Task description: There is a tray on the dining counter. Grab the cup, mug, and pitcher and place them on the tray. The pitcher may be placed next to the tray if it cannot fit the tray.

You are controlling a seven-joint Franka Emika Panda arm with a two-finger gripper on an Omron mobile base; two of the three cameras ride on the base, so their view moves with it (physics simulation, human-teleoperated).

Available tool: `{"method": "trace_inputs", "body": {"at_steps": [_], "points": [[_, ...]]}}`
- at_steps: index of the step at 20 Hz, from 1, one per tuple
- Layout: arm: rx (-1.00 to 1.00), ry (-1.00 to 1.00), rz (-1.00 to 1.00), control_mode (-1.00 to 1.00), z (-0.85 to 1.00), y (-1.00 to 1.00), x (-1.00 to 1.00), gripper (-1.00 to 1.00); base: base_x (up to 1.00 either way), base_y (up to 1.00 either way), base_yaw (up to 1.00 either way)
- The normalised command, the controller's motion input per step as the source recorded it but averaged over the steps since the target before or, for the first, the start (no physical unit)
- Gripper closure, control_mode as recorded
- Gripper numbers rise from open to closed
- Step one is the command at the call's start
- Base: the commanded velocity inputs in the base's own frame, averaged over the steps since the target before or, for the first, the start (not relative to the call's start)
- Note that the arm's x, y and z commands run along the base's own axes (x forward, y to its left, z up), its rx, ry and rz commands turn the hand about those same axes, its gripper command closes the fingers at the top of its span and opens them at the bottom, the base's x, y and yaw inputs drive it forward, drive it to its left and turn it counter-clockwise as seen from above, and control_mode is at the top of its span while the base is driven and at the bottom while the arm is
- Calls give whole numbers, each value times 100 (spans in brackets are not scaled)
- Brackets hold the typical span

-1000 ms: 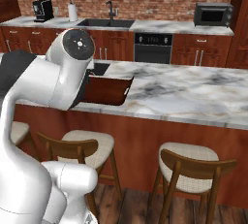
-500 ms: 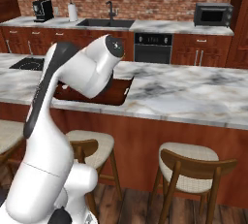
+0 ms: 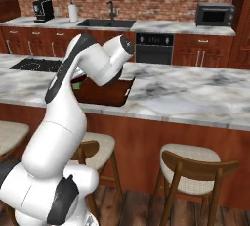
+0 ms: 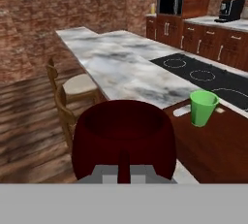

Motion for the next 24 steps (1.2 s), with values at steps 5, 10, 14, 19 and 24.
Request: {"method": "trace_inputs", "body": {"at_steps": [5, 10, 14, 19, 24], "points": [[0, 0, 4, -100, -33, 21, 61, 100, 0, 0, 0], [0, 0, 3, -100, -44, 31, 55, 100, 0, 0, 0], [0, 0, 3, -100, -44, 27, 54, 100, 0, 0, 0], [0, 0, 4, -100, -38, 20, 40, 100, 0, 0, 0], [0, 0, 5, -100, -26, 14, 36, 100, 0, 0, 0]]}}
